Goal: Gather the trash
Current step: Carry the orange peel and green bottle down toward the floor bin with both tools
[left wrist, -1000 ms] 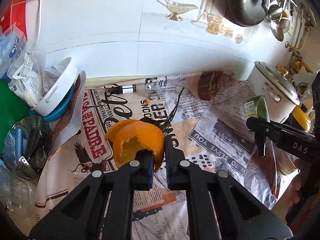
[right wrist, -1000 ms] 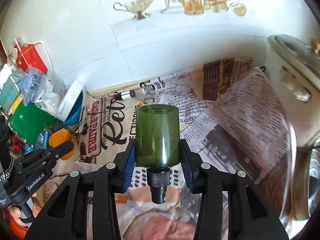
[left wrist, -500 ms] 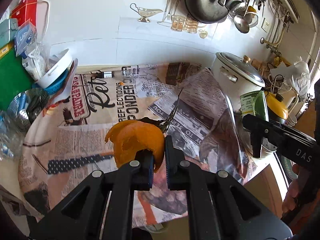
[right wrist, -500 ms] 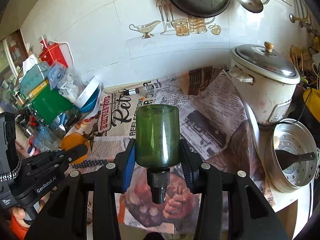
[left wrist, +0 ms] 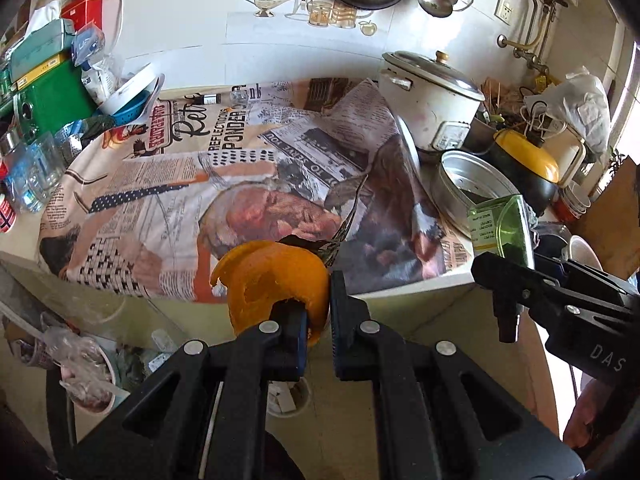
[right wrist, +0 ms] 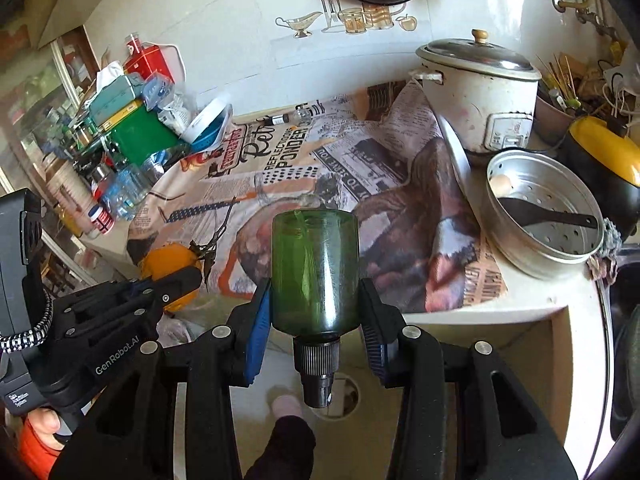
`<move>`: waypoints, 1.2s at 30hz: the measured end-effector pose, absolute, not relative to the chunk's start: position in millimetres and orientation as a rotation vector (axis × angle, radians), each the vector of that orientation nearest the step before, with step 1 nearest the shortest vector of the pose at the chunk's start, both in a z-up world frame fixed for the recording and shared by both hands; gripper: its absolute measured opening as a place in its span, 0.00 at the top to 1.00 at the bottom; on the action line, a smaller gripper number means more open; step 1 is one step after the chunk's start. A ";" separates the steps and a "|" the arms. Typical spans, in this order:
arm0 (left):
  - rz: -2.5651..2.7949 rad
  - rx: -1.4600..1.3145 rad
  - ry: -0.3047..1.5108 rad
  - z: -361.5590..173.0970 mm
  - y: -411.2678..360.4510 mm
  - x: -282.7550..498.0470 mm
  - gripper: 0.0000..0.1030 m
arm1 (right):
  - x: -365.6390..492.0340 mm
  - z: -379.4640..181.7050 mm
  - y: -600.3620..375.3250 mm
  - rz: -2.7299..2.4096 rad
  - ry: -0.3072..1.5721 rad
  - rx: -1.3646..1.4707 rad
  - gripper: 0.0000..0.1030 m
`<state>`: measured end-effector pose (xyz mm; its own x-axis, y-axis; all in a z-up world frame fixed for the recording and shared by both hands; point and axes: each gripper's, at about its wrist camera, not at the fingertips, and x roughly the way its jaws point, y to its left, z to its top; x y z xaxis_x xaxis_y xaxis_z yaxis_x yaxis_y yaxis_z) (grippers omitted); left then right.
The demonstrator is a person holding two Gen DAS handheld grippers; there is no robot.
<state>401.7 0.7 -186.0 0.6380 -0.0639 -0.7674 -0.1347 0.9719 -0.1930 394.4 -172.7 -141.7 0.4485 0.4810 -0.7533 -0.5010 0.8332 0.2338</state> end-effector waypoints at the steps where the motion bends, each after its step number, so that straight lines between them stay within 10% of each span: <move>1: 0.043 -0.247 0.893 -186.9 -4.8 395.7 0.92 | 390.3 -143.3 -177.6 0.611 0.936 -0.027 0.62; 14: 0.049 -0.266 1.028 -251.2 -25.2 366.1 0.92 | 354.6 -202.1 -202.1 0.607 1.071 0.029 0.62; 36: 0.073 -0.359 1.231 -580.4 64.8 353.2 0.92 | 348.0 -527.4 -133.1 0.455 1.374 0.103 0.62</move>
<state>353.2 64.8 -580.4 0.3382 -0.1376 -0.9310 -0.2464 0.9418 -0.2287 348.0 -133.1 -527.4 0.1242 0.3704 -0.9205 -0.2523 0.9090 0.3318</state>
